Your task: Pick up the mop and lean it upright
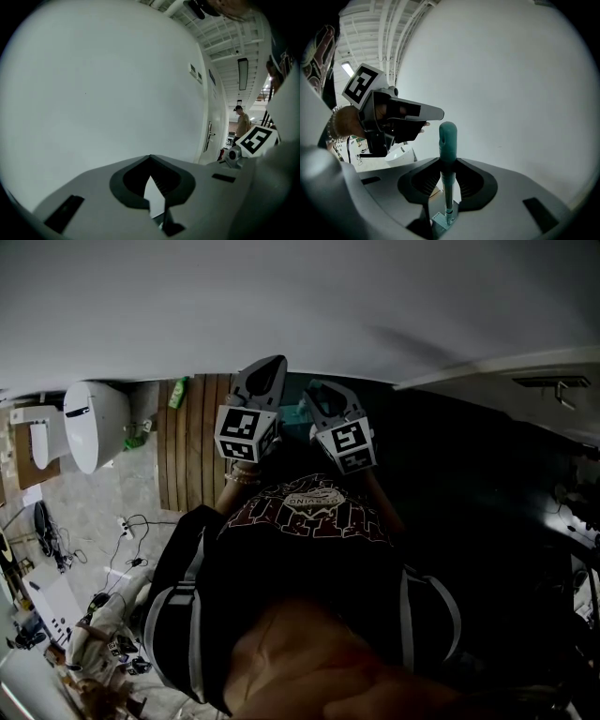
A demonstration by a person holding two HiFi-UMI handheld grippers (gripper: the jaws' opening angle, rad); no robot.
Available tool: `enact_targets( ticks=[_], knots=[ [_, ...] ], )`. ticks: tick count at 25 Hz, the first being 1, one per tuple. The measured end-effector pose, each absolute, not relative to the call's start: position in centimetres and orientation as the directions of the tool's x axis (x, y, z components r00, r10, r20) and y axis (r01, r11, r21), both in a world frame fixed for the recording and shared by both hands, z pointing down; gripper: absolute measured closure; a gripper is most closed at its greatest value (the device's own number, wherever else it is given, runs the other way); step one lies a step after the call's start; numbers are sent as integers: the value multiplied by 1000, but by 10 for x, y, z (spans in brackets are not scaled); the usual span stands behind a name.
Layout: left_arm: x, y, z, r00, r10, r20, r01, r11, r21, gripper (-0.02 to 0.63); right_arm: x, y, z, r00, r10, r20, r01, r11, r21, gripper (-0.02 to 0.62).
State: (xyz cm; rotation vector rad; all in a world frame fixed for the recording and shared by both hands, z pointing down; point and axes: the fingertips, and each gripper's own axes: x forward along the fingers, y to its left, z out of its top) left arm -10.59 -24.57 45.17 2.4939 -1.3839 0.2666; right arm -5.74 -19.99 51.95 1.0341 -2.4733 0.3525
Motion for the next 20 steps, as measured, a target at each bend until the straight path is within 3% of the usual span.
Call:
enact_targets(
  ticks=[20],
  knots=[
    [-114,-243,449,512,-808,292,-859,-490,150,568,-72,-224,523,-638,-609,471,-716,695,-71,482]
  ],
)
